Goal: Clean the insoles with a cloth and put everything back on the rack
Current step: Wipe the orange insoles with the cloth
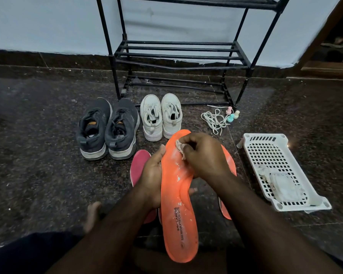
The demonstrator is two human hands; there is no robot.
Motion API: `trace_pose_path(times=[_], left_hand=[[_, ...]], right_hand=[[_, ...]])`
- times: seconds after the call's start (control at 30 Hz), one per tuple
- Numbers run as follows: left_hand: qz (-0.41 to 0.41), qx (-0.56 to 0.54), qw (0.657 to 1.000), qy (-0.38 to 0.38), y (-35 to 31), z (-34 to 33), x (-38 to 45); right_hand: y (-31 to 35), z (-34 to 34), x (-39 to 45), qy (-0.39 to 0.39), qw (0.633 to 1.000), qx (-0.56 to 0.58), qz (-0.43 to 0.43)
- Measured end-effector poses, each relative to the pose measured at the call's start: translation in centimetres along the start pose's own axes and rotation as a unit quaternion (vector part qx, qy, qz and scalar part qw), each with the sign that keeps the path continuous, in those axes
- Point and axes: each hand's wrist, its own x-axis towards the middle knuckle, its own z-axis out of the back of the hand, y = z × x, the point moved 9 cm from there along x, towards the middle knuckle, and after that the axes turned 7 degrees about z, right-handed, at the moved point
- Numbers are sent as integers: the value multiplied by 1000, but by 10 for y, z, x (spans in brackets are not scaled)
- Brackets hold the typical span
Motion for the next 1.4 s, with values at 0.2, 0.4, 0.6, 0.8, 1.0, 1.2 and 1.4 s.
trace_pose_path(times=[0.2,0.4,0.6,0.8,1.0,1.2,1.4], left_hand=[[-20,-17,999,-38,-4,6,1],[-11,2,1000,-24,-2,5,1],[-2,6,999,-47,1,6,0],[-11,-4,1000,-23,-1,3,1],[-14,7,999,-47,-1,3,-1],[-15,8,999,-31,-4,6,2],[7,19,1000,-11,-2,2,-3]], right_hand=[[14,-32,-17,125,990,-61,29],[6,1,-3,17,1000,-20,0],[4,-27,-9,104,992,-68,-1],[6,-6,-8,64,998,9,-21],[1,-27,-11,112,993,-22,-23],[6,-19,-15,150,986,59,-37],[8,26,0,-13,998,-29,61]])
